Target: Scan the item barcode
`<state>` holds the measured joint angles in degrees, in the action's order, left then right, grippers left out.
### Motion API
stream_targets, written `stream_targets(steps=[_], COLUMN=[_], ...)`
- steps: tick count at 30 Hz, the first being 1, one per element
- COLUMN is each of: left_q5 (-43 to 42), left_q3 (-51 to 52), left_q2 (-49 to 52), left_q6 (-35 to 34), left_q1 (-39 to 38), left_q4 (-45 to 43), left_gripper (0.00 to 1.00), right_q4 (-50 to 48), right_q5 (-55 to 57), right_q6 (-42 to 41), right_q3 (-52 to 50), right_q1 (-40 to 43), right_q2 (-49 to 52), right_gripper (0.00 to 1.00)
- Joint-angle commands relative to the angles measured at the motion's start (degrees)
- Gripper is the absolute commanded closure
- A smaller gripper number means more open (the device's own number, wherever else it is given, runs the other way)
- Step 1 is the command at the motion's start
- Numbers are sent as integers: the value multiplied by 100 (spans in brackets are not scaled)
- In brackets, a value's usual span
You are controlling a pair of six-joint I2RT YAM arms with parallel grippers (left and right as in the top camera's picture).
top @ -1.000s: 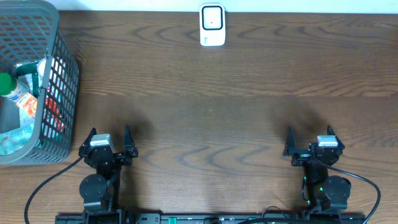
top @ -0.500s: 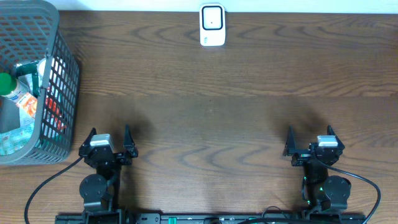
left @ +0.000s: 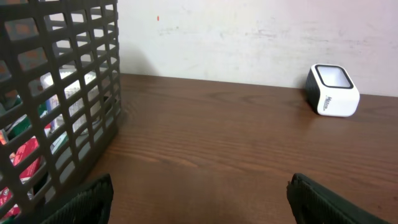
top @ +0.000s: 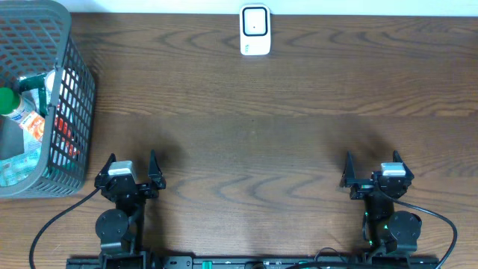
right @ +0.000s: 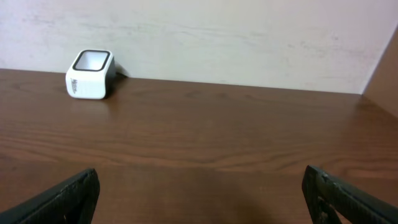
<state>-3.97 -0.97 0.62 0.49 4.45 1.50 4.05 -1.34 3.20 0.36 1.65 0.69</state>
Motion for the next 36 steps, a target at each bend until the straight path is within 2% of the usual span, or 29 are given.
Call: stream_targets(steps=[1, 11, 18, 21, 26, 36], left_q5=[-162, -162, -164, -197, -317, -949], left_q3=[74, 74, -216, -463, -1283, -3928], left_q2=[-39, -39, -39, -9, 452, 2693], left_q6=[98, 70, -802, -879, -874, -807], left_q1=[9, 9, 9, 9, 9, 9], left_q4=[208, 186, 166, 223, 575, 1875], left_gripper=[11, 11, 11, 11, 11, 11], right_q4=[22, 22, 22, 22, 22, 22], right_q5=[-24, -24, -24, -24, -24, -24], right_q6=[26, 26, 26, 26, 26, 26], right_q3=[-7, -7, -7, -7, -7, -7], right_q1=[50, 50, 50, 50, 50, 50], right_q2=[-20, -20, -20, -20, -20, -20], right_gripper=[1, 1, 1, 1, 1, 1])
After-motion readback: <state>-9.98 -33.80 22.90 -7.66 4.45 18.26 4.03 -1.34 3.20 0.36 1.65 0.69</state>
